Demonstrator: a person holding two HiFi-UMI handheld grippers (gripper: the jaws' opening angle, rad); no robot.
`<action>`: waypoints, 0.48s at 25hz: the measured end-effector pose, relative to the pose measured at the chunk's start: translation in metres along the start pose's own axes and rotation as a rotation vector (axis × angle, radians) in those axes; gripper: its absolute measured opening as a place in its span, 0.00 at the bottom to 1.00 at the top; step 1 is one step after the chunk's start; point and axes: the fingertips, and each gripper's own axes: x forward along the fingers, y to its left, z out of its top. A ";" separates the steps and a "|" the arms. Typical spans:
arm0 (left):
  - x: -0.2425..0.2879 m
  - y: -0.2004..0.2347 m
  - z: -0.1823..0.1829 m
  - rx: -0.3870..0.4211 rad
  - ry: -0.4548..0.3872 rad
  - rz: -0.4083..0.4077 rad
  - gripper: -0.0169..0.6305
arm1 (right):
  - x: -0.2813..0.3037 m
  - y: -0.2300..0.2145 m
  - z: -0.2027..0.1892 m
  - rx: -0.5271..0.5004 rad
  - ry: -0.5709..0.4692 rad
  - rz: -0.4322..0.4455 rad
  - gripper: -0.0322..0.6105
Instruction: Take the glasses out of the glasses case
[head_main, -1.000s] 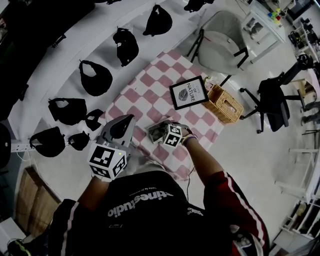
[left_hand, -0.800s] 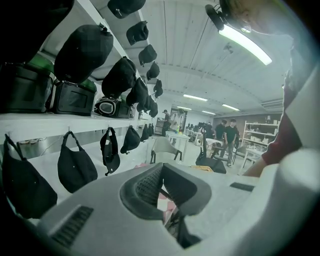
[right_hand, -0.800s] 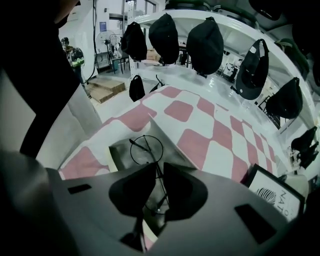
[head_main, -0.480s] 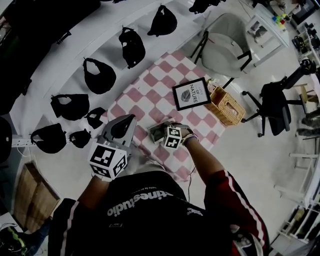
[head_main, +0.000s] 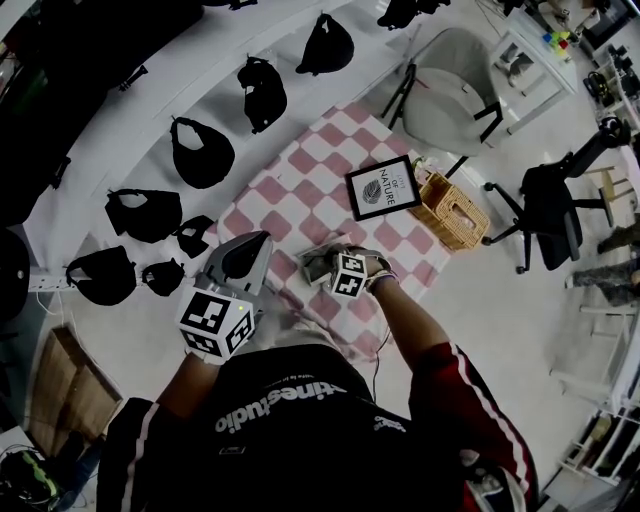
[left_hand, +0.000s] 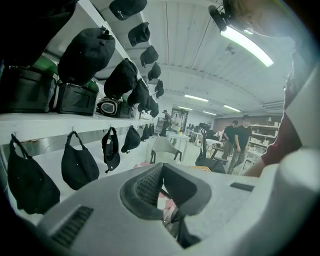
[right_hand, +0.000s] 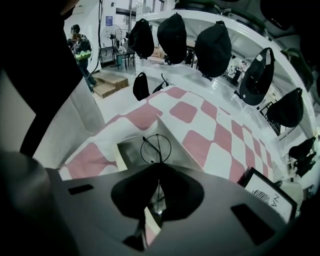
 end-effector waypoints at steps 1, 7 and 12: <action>-0.001 -0.001 0.000 0.000 0.000 -0.002 0.04 | -0.002 0.001 0.001 -0.004 -0.002 -0.004 0.07; -0.003 -0.004 0.001 -0.007 -0.001 -0.014 0.04 | -0.014 0.002 0.008 -0.007 -0.022 -0.044 0.07; -0.007 -0.011 0.003 0.006 -0.002 -0.034 0.04 | -0.027 -0.001 0.011 0.013 -0.034 -0.087 0.07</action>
